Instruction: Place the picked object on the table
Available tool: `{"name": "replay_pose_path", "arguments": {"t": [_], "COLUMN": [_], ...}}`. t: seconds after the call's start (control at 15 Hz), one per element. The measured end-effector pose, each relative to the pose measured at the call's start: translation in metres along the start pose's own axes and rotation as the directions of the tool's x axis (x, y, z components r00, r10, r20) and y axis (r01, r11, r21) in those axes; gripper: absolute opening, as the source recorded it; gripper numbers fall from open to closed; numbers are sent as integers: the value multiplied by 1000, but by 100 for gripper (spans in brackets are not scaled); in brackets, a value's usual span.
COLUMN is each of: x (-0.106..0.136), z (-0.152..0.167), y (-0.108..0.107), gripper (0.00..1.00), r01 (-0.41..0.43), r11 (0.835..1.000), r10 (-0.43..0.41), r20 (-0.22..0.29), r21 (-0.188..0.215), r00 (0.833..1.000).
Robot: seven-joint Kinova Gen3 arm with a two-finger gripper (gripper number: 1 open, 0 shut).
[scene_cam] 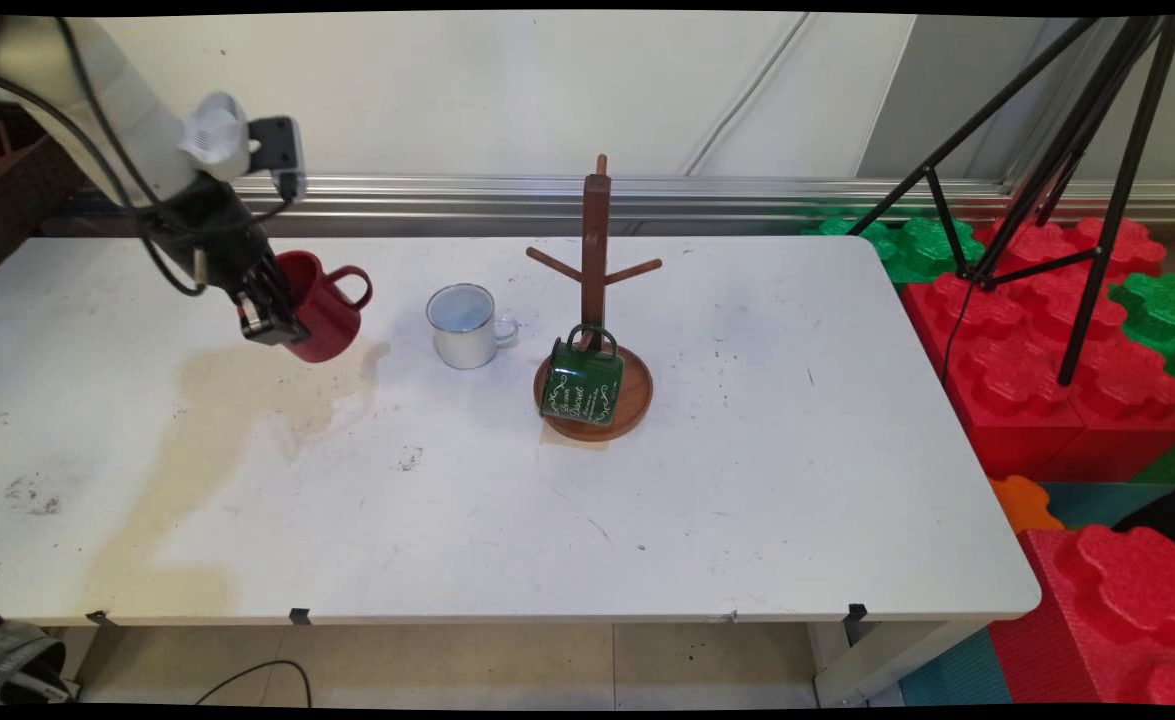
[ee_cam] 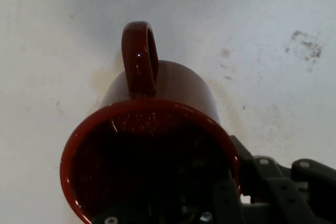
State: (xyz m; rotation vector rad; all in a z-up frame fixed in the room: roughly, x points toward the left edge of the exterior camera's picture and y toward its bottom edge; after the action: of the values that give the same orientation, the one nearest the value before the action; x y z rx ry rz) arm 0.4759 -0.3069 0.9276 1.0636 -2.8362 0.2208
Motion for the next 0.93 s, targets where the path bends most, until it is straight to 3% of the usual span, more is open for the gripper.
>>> {"name": "replay_pose_path", "arguments": {"t": [0.53, 0.93], "x": [16, 22], "z": [50, 69], "y": [-16, -20], "gripper": [0, 0], "r01": [26, 25], "r11": [1000, 1000], "r10": [-26, -25], "r20": [45, 69], "r21": [4, -6], "r00": [999, 997]}}
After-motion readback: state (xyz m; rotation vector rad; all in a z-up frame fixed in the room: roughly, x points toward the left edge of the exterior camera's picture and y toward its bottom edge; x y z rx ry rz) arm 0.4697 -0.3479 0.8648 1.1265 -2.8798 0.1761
